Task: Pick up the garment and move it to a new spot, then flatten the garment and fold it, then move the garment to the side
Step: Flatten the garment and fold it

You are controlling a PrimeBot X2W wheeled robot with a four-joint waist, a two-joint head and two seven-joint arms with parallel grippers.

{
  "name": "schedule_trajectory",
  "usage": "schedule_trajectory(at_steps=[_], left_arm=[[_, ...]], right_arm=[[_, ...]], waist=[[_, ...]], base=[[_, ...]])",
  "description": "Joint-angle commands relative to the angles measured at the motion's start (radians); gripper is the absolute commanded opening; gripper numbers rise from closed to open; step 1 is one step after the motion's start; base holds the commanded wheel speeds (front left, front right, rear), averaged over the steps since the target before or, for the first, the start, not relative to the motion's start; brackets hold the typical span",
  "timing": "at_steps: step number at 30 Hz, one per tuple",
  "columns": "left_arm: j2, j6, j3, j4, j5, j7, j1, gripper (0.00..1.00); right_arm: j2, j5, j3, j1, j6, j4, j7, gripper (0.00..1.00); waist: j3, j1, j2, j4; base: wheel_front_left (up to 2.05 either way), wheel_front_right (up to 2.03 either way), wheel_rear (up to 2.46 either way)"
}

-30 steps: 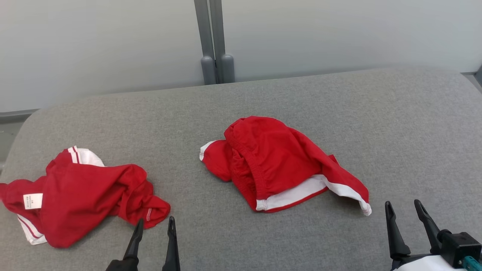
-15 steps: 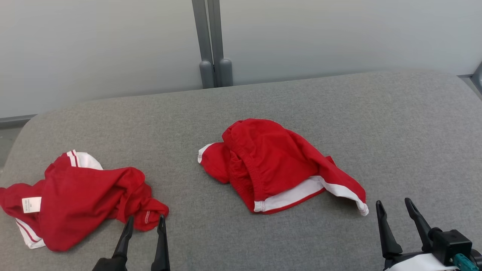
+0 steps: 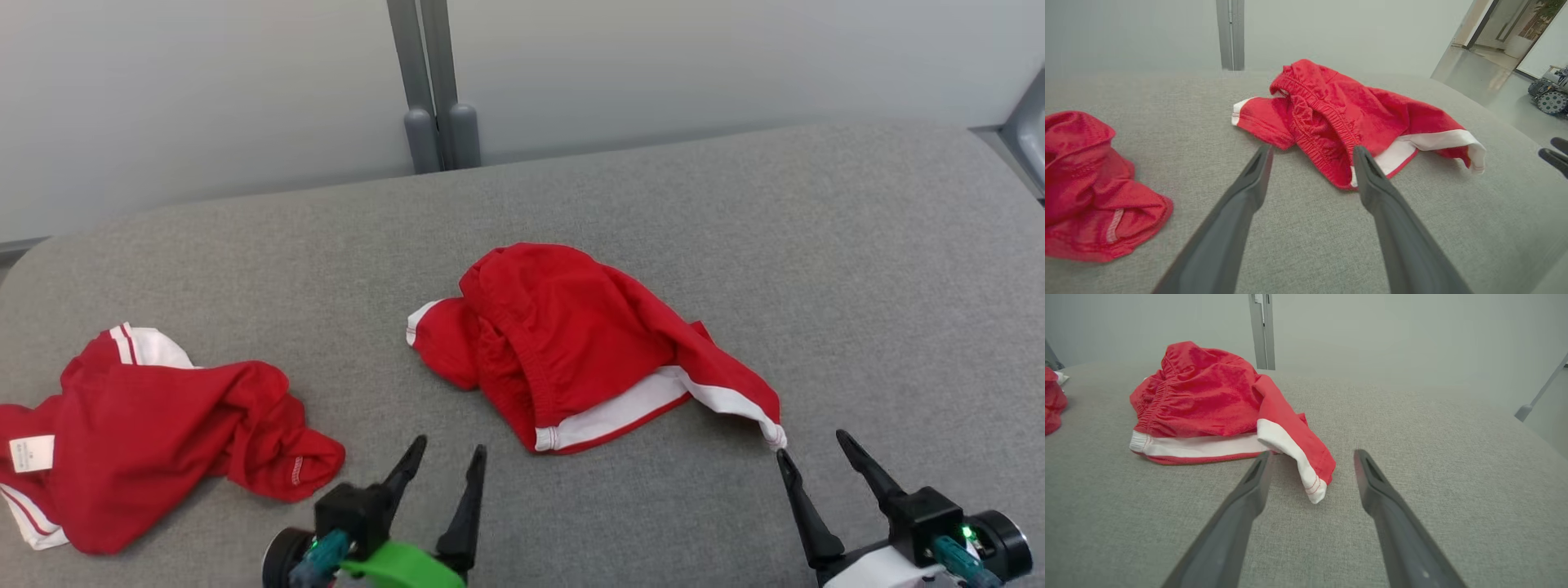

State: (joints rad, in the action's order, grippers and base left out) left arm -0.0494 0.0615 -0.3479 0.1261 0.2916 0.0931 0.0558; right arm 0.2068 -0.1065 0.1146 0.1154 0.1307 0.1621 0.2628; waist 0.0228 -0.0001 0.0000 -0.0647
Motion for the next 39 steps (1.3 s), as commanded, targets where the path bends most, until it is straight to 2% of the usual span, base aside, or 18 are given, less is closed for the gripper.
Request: schedule_trajectory(at_steps=[1, 7, 13, 15, 22, 23, 24, 25, 26, 30, 33, 35, 39], left_arm=[[-0.003, 0.003, -0.023, 0.013, 0.008, -0.033, -0.053, 1.0], [-0.003, -0.019, -0.156, 0.109, 0.111, -0.135, -0.197, 1.0], [-0.004, -0.056, -0.248, 0.175, 0.185, -0.167, -0.281, 1.0], [-0.004, -0.075, -0.262, 0.2, 0.189, -0.162, -0.308, 1.0], [-0.004, -0.091, -0.324, 0.286, 0.247, -0.106, -0.385, 1.0], [-0.004, -0.092, -0.33, 0.295, 0.251, -0.1, -0.391, 0.8], [-0.004, -0.094, -0.337, 0.305, 0.26, -0.09, -0.399, 0.44], [-0.004, -0.094, -0.343, 0.311, 0.266, -0.082, -0.405, 0.0], [-0.004, -0.088, -0.351, 0.316, 0.276, -0.076, -0.408, 0.0], [-0.004, -0.079, -0.35, 0.299, 0.311, -0.059, -0.393, 0.0], [-0.024, -0.072, -0.328, 0.217, 0.341, -0.06, -0.365, 0.0], [-0.053, -0.072, -0.309, 0.111, 0.366, -0.078, -0.349, 0.0], [-0.128, -0.089, -0.257, -0.18, 0.411, -0.157, -0.341, 0.0]], right_arm=[[0.014, 0.013, 0.016, -0.043, 0.0, 0.03, 0.003, 1.0], [0.013, 0.033, 0.077, -0.17, 0.0, 0.169, 0.003, 1.0], [0.006, 0.031, 0.109, -0.256, 0.0, 0.21, 0.003, 1.0], [0.004, 0.035, 0.117, -0.276, 0.0, 0.212, 0.003, 1.0], [0.003, 0.037, 0.133, -0.313, 0.0, 0.206, 0.003, 1.0], [0.002, 0.034, 0.135, -0.314, 0.0, 0.207, 0.003, 1.0], [0.002, 0.032, 0.137, -0.316, 0.0, 0.209, 0.003, 0.91], [0.003, 0.032, 0.137, -0.318, 0.0, 0.208, 0.003, 0.47], [-0.001, 0.016, 0.143, -0.318, 0.0, 0.206, 0.003, 0.0], [0.015, -0.028, 0.146, -0.304, 0.0, 0.182, 0.003, 0.0], [0.035, -0.069, 0.12, -0.279, 0.0, 0.117, 0.003, 0.0], [0.057, -0.104, 0.103, -0.263, 0.0, 0.052, 0.003, 0.0], [0.143, -0.18, 0.078, -0.226, 0.0, -0.092, 0.003, 0.0]], waist=[[0.068, 0.0001, 0.0, -0.004], [0.166, 0.0001, 0.0, -0.024], [0.222, 0.0001, 0.0, -0.044], [0.239, 0.0001, 0.0, -0.05], [0.278, 0.0001, 0.0, -0.057], [0.28, 0.0001, 0.0, -0.058], [0.281, 0.0001, 0.0, -0.059], [0.281, 0.0001, 0.0, -0.06], [0.279, 0.0001, 0.0, -0.06], [0.262, 0.0001, 0.0, -0.064], [0.247, 0.0001, 0.0, -0.067], [0.239, 0.0001, 0.0, -0.068], [0.227, 0.0001, 0.0, -0.063]], base=[[0.0, 0.0, 0.0], [0.0, 0.0, 0.0], [0.0, 0.0, 0.0], [0.0, 0.0, 0.0], [0.0, 0.0, 0.0], [0.0, 0.0, 0.0], [0.0, 0.0, 0.0], [0.0, 0.0, 0.0], [0.0, 0.0, 0.0], [0.0, 0.0, 0.0], [0.0, 0.0, 0.0], [0.0, 0.0, 0.0], [0.0, 0.0, 0.0]])
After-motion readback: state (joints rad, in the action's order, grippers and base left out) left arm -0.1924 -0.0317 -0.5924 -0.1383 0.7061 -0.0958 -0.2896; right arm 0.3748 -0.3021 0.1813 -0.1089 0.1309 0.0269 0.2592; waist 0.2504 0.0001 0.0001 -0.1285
